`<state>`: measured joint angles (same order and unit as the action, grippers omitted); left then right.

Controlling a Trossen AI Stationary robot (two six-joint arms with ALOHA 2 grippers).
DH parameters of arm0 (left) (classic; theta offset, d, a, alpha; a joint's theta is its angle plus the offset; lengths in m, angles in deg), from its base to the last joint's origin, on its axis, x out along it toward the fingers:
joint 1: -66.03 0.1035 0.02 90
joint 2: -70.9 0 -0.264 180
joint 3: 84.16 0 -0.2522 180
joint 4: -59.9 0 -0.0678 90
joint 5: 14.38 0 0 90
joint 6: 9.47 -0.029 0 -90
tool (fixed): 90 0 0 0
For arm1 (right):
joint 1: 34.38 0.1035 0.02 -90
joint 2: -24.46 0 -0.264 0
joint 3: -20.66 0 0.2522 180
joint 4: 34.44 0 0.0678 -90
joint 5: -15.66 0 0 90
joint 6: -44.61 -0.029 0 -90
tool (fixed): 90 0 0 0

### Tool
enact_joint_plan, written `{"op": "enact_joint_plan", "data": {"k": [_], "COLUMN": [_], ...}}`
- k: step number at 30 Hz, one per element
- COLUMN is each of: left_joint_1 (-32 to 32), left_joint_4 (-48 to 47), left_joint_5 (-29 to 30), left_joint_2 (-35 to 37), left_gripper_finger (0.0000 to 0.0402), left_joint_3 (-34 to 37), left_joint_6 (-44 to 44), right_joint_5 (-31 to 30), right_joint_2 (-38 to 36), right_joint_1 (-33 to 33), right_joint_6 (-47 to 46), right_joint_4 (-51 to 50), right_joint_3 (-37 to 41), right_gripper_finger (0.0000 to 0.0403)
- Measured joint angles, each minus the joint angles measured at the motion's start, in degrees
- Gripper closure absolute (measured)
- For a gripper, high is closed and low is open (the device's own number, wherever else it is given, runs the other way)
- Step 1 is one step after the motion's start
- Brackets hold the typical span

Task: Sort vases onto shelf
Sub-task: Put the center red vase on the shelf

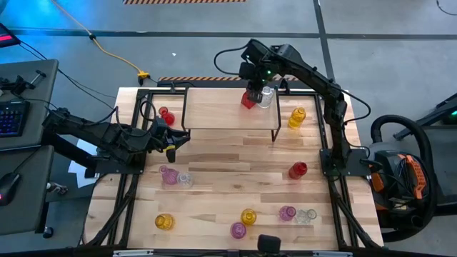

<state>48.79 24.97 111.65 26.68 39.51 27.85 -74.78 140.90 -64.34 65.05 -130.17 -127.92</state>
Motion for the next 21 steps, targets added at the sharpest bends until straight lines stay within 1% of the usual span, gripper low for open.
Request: {"op": "enact_joint_plan", "data": {"k": [4,12,21], "left_joint_1": [0.01,0.02,0.00], "left_joint_4": [-0.02,-0.04,-0.29], "left_joint_5": [0.00,0.00,-0.02], "left_joint_2": [0.00,0.00,-0.01], "left_gripper_finger": [0.0282,0.0282,0.0282], "left_joint_3": [0.00,0.00,0.00], "left_joint_6": [0.00,0.00,0.00], "right_joint_5": [-0.01,0.04,0.31], "right_joint_2": [0.00,1.94,2.16], "right_joint_1": [0.00,-0.02,-0.02], "right_joint_6": [-0.01,-0.18,-1.52], "right_joint_4": [-1.16,0.06,1.44], "right_joint_3": [0.00,-0.17,-0.22], "right_gripper_finger": [0.0316,0.0316,0.0316]}}
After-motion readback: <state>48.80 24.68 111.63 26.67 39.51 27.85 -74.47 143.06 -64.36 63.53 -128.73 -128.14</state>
